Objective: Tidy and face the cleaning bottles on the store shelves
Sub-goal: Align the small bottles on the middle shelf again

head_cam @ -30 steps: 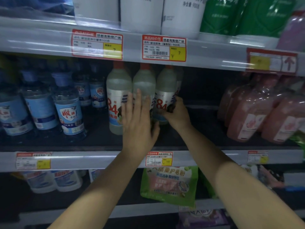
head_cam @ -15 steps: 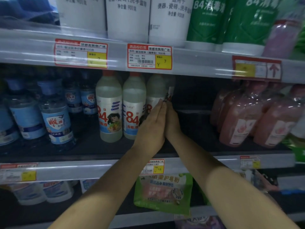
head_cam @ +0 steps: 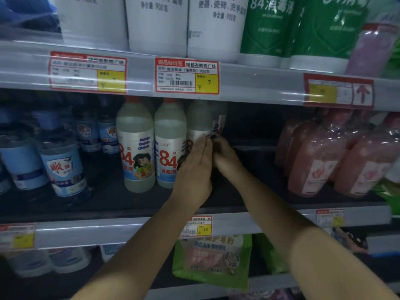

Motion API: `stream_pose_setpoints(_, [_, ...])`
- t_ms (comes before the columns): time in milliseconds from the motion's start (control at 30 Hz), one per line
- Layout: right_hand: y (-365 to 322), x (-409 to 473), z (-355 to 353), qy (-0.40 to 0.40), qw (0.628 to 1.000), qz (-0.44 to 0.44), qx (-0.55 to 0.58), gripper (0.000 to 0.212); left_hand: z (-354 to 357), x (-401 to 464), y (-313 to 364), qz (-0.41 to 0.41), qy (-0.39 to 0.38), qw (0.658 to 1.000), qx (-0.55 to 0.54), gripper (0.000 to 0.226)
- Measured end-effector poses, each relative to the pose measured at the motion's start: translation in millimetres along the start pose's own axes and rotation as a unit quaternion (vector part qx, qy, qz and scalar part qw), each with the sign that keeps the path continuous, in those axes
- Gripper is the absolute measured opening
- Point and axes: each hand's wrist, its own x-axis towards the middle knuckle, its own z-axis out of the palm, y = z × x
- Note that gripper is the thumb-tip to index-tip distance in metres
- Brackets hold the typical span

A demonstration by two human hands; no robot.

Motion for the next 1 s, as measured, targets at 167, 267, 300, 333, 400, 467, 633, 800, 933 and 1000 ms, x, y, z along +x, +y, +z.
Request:
stream_pose_setpoints(167, [0, 20, -10, 0.090, 0.996, -0.012, -0.026, 0.010, 2, 0, 1, -0.004, -0.006, 1.000, 0.017, 0.084])
stream_pose_setpoints(267, [-4, 32, -6, 0.036, 0.998, -0.020, -0.057, 0.017, -1, -1, 1, -0.008, -0.015, 1.000, 0.003, 0.083])
stream_pose_setpoints(300, [-4, 36, -5, 0.023, 0.998, -0.015, -0.055, 0.023, -2, -2, 2, -0.008, -0.017, 1.000, 0.000, 0.083])
stream_pose_setpoints(333, [-3, 39, -4, 0.017, 0.998, -0.007, -0.052, 0.027, -2, -2, 2, -0.010, -0.019, 1.000, -0.002, 0.083])
stream_pose_setpoints(400, [-1, 43, -3, 0.005, 0.999, 0.008, -0.043, 0.033, -3, -1, 3, -0.018, -0.022, 1.000, -0.003, 0.083])
stream_pose_setpoints(467, [1, 45, -2, -0.008, 0.999, 0.014, -0.048, 0.035, -2, -1, 3, -0.021, -0.019, 1.000, -0.003, 0.082])
stream_pose_setpoints(633, [9, 47, 0, -0.023, 1.000, 0.011, -0.004, 0.042, 0, -1, 1, -0.019, -0.015, 1.000, 0.007, 0.081])
stream_pose_setpoints(800, [13, 48, -3, -0.032, 0.999, -0.017, 0.006, 0.043, -2, 0, 1, -0.023, -0.024, 0.999, 0.005, 0.081])
stream_pose_setpoints(933, [15, 49, -5, -0.032, 0.999, -0.015, -0.003, 0.044, -1, -1, 2, -0.025, -0.023, 0.999, 0.011, 0.080])
stream_pose_setpoints(1000, [12, 47, -3, -0.025, 1.000, -0.007, -0.009, 0.044, -2, -1, 3, -0.026, -0.021, 0.999, 0.010, 0.080])
